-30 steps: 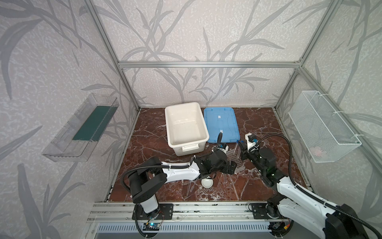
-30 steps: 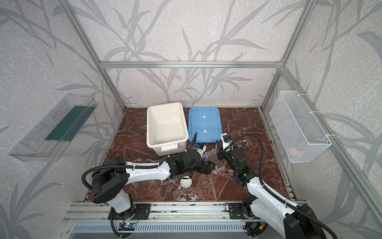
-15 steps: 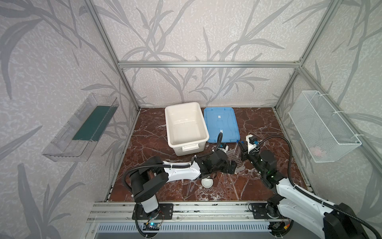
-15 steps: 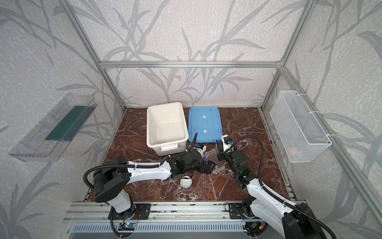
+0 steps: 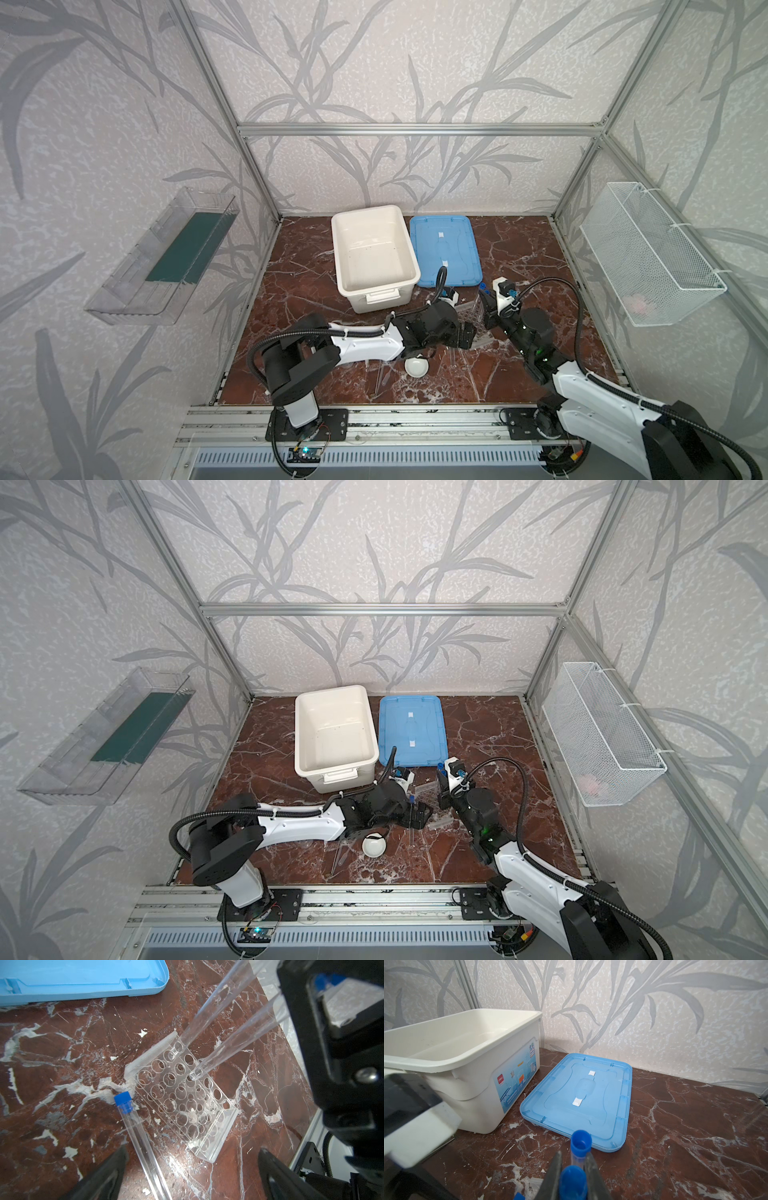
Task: Organize the chemistry lab equipment
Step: 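Lower the open left gripper onto the last blue-capped tube on the table and close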
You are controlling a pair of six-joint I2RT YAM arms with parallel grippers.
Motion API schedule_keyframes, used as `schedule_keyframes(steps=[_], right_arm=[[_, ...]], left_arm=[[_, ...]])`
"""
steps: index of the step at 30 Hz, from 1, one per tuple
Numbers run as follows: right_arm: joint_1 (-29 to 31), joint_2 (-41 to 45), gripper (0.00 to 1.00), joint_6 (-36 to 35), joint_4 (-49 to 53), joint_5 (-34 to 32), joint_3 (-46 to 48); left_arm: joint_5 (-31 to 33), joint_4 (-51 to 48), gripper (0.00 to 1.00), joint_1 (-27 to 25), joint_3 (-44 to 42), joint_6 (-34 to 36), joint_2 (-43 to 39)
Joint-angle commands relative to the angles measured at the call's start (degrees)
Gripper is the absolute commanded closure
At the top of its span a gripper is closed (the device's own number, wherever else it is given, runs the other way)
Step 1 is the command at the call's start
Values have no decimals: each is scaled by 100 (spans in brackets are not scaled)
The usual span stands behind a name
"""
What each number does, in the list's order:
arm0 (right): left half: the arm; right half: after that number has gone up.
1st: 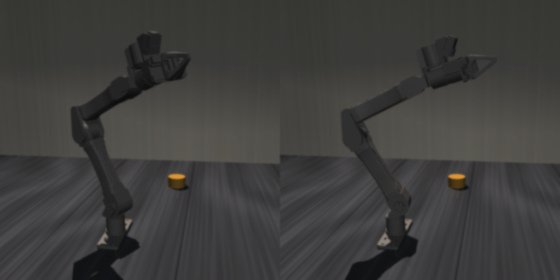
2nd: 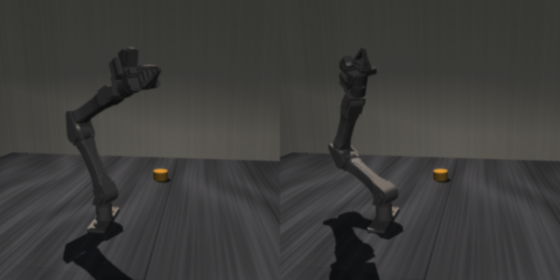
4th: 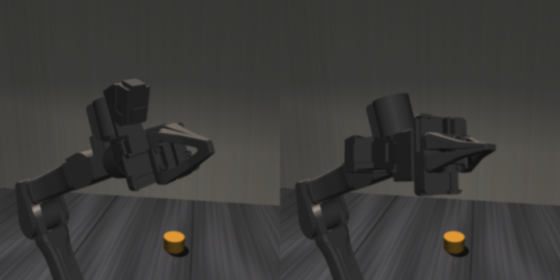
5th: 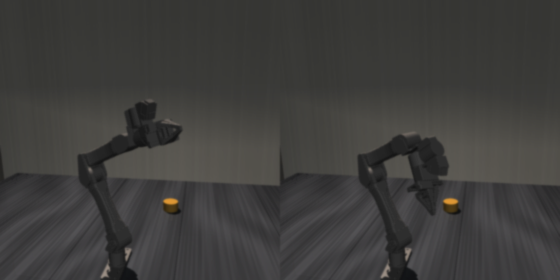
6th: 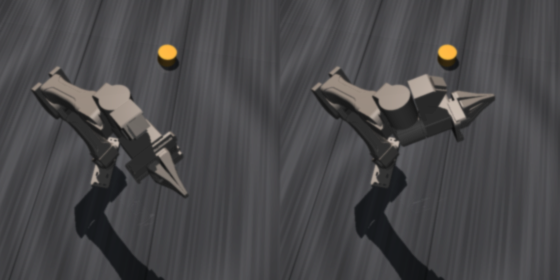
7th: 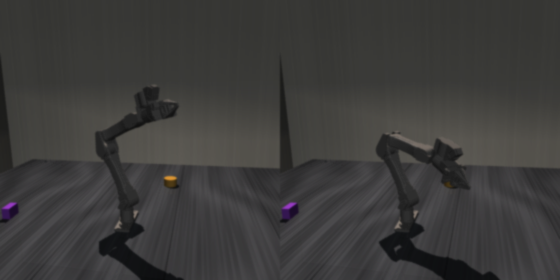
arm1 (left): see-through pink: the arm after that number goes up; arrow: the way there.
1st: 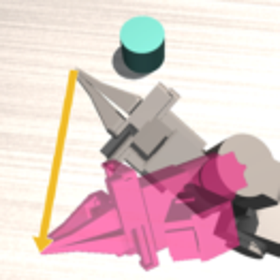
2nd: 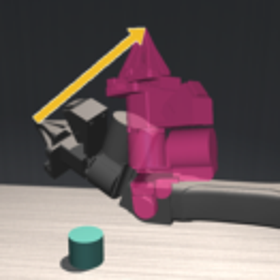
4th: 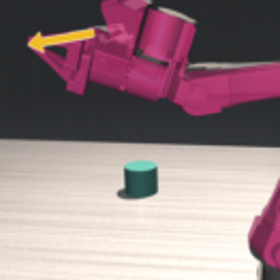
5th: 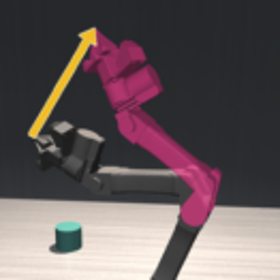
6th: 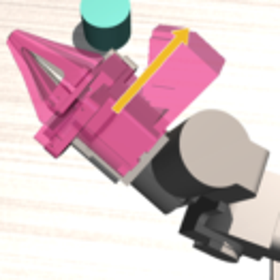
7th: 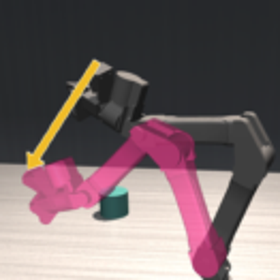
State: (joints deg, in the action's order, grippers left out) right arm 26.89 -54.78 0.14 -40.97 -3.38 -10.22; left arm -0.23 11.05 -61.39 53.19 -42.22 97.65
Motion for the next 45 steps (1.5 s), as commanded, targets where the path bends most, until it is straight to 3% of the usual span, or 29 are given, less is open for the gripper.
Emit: schedule_keyframes(steps=[1, 9, 15, 24, 27, 34, 45], right_arm=[[22, 50, 72, 25, -353, 34, 82], [22, 774, 47, 154, 493, -137, 31], [13, 1872, 1, 1091, 2659, -1033, -611], [17, 2852, 1, 2284, 5590, -1332, -1586], [16, 2994, 1, 2443, 6193, -1105, -1768], [15, 2978, 1, 2543, 6809, -731, -1939], [17, 2888, 1, 2535, 6789, -656, -1992]], left_arm=[[173, -114, 1, 31, -15, -119, 12], [497, -928, 1, 23, 254, -89, 48], [807, -2275, 3, -29, 949, 259, 343], [720, -3318, 17, -176, 1641, 485, 852], [659, -3483, 23, -220, 1743, 551, 964], [369, -3654, 34, -253, 1879, 687, 1180], [507, -4377, 50, -340, 2335, 681, 1528]])
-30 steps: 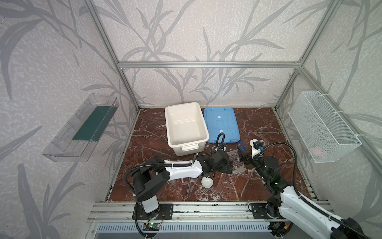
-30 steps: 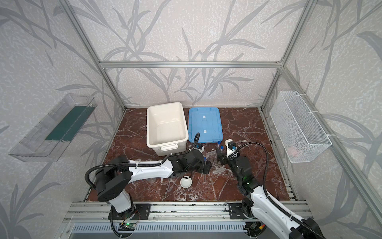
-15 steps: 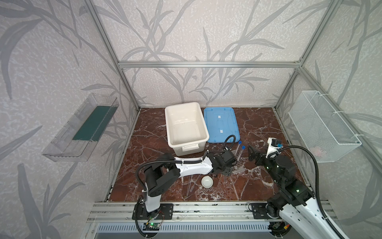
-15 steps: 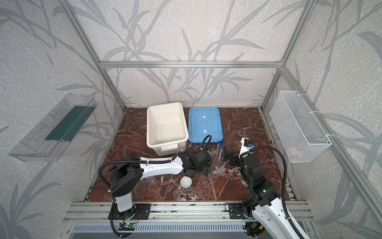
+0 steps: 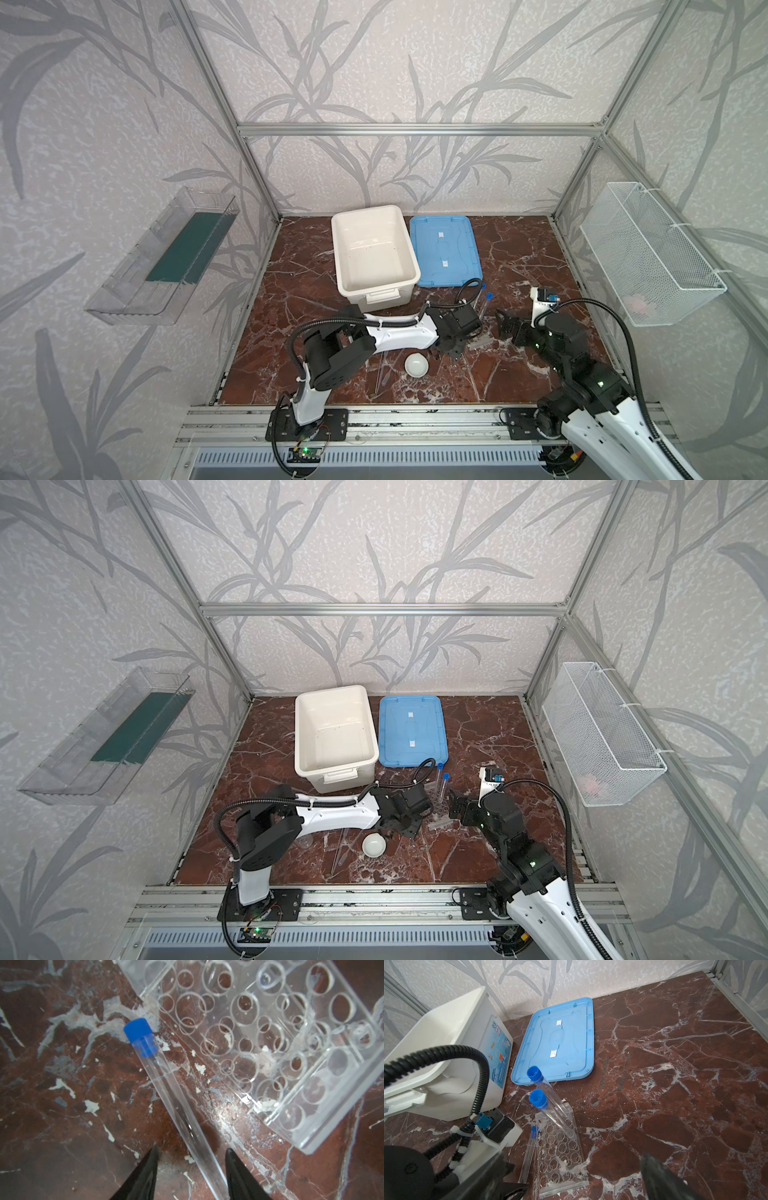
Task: Organize the chemistry lab equipment
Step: 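Lower the open left gripper onto the last blue-capped tube on the table and close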
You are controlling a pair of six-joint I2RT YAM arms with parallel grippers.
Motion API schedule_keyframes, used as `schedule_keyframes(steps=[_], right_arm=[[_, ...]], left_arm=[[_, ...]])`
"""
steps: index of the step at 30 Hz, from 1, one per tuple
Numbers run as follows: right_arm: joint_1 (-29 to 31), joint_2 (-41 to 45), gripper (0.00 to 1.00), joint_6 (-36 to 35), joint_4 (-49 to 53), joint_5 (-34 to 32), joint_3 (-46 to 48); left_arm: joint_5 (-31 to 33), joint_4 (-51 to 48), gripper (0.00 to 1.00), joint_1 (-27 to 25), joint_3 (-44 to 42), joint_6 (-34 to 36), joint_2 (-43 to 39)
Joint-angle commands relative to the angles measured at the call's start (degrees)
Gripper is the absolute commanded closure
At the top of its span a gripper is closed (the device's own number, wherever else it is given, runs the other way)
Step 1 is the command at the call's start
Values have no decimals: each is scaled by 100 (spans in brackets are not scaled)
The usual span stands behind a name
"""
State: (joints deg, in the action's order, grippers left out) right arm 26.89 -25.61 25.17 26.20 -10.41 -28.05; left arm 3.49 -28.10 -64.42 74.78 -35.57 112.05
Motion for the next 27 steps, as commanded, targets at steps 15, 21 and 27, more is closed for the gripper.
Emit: schedule_keyframes(steps=[15, 21, 27], right_arm=[[17, 12, 0, -84, -121, 118, -226], [17, 50, 2, -133, -126, 206, -201], [15, 341, 3, -141, -254, 226, -89]], left_arm=[[-293, -747, 61, -171, -304, -190, -197], [-45, -960, 68, -167, -282, -365, -171], [426, -1231, 70, -146, -130, -532, -55]])
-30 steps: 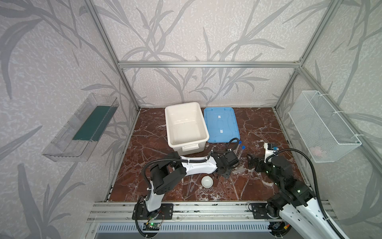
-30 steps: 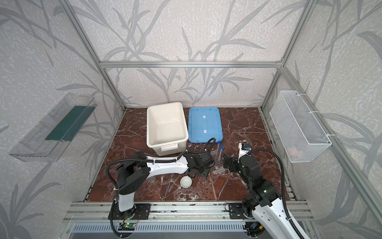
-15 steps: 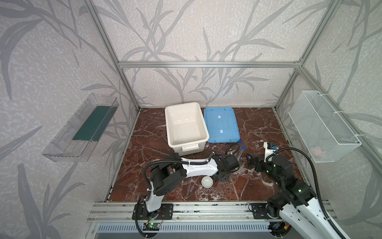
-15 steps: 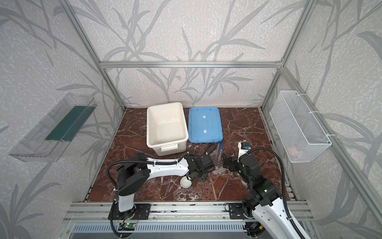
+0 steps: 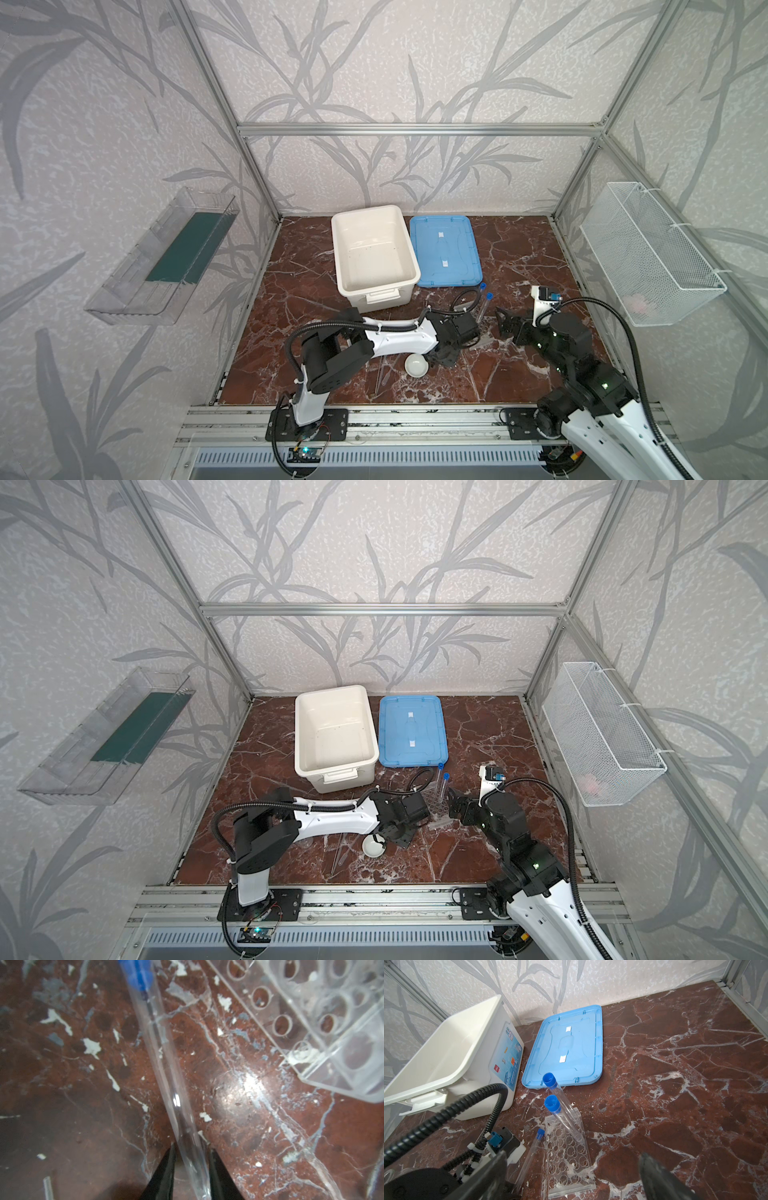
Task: Organize the chemistry lab equipment
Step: 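Lower the open left gripper onto the last blue-capped tube on the table and close, then lift the third tube upright with the left gripper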
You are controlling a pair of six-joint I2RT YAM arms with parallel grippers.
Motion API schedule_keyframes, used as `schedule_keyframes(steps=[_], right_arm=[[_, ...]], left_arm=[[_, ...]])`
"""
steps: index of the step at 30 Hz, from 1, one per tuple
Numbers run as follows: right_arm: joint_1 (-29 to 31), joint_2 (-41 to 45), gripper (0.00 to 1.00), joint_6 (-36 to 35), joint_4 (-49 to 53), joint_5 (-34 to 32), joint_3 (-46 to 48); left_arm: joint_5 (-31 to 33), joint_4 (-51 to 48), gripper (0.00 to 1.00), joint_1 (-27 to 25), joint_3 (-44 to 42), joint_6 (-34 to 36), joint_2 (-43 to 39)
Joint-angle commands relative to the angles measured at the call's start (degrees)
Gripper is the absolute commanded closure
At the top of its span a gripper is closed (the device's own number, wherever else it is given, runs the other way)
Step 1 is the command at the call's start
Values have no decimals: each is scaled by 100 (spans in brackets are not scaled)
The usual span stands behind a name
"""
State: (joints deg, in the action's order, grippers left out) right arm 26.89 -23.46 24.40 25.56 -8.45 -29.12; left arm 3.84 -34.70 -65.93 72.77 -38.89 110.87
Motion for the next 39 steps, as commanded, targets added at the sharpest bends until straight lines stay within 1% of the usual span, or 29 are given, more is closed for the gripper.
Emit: schedule_keyframes(steps=[1, 6, 10, 20, 23, 25, 28, 32, 34, 36, 39], right_arm=[[13, 151, 3, -71, -177, 11, 21], [12, 152, 4, -93, -148, 64, 78], [17, 172, 4, -155, -184, 141, 126], [13, 194, 3, -138, -303, 309, 210], [18, 121, 0, 27, -406, 475, 182], [18, 47, 1, 108, -507, 680, 129], [18, -22, 1, 174, -717, 982, 52], [17, -187, 1, 84, -892, 1401, -77], [13, -291, 0, 36, -975, 1763, -159], [17, -397, 2, -75, -1132, 2252, -261], [17, -611, 3, -85, -1218, 2421, -432]], left_arm=[[401, -529, 72, 19, 49, -210, 50], [276, -330, 77, 66, 3, -154, 27], [182, -15, 80, 161, -193, -192, -180], [137, 991, 82, 307, -831, -316, -877], [85, 1805, 81, 320, -1306, -270, -1265], [9, 2452, 82, 357, -1653, -223, -1537], [-213, 3439, 82, 383, -2084, 134, -1868], [-351, 4206, 82, 384, -2500, 333, -2249], [-453, 4672, 82, 384, -2759, 442, -2438], [-583, 5239, 82, 377, -3090, 576, -2647], [-654, 6006, 82, 377, -3515, 728, -2874]])
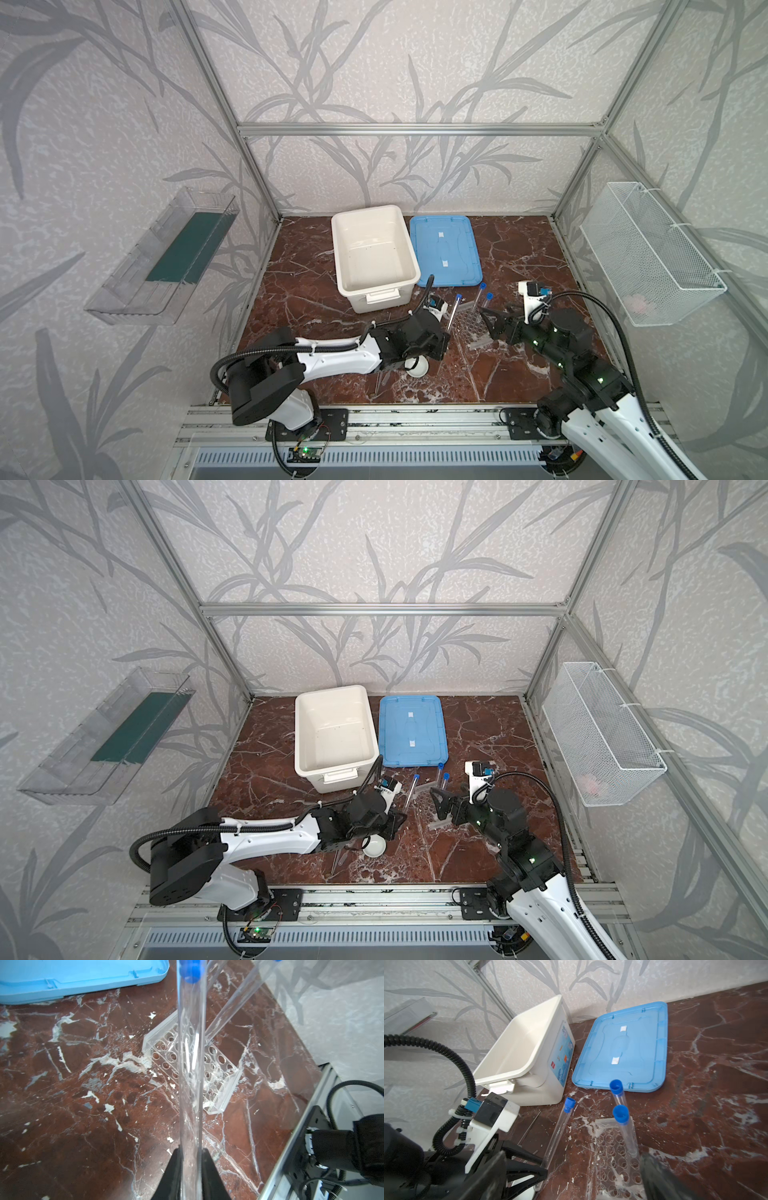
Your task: Organize the chemistry lab equipment
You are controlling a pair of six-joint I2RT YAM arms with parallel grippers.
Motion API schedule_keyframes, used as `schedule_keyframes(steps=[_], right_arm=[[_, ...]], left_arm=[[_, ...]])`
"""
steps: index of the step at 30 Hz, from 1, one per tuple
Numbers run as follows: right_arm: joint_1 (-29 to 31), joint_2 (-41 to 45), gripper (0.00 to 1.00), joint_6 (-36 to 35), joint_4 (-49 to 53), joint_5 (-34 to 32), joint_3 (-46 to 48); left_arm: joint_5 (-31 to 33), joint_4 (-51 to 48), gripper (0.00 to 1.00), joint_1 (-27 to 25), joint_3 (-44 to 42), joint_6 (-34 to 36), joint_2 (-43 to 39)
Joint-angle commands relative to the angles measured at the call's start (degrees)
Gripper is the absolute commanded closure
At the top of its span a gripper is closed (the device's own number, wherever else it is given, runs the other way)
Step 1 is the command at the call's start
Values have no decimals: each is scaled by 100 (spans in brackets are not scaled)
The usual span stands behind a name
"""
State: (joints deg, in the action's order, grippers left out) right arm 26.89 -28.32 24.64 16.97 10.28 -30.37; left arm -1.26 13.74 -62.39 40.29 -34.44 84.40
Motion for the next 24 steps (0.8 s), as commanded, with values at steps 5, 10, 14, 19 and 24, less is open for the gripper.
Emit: schedule_keyframes(steps=[5, 10, 14, 19, 24], right_arm=[[17, -730, 6, 73, -550, 788, -603], [17, -1620, 10, 366, -895, 1202, -904], [18, -2297, 18, 393, -836, 1404, -1304], [21, -2621, 38, 611, -1164, 1572, -1315], [18, -2820, 47, 769, -1343, 1591, -1267]], left_arm=[[-208, 1349, 81, 7, -386, 430, -432], [-189, 1853, 82, 4, -641, 433, -533], [-219, 1946, 82, -8, -727, 390, -546], [-219, 1920, 82, -5, -742, 407, -665], [-195, 1768, 82, -10, -707, 501, -749]])
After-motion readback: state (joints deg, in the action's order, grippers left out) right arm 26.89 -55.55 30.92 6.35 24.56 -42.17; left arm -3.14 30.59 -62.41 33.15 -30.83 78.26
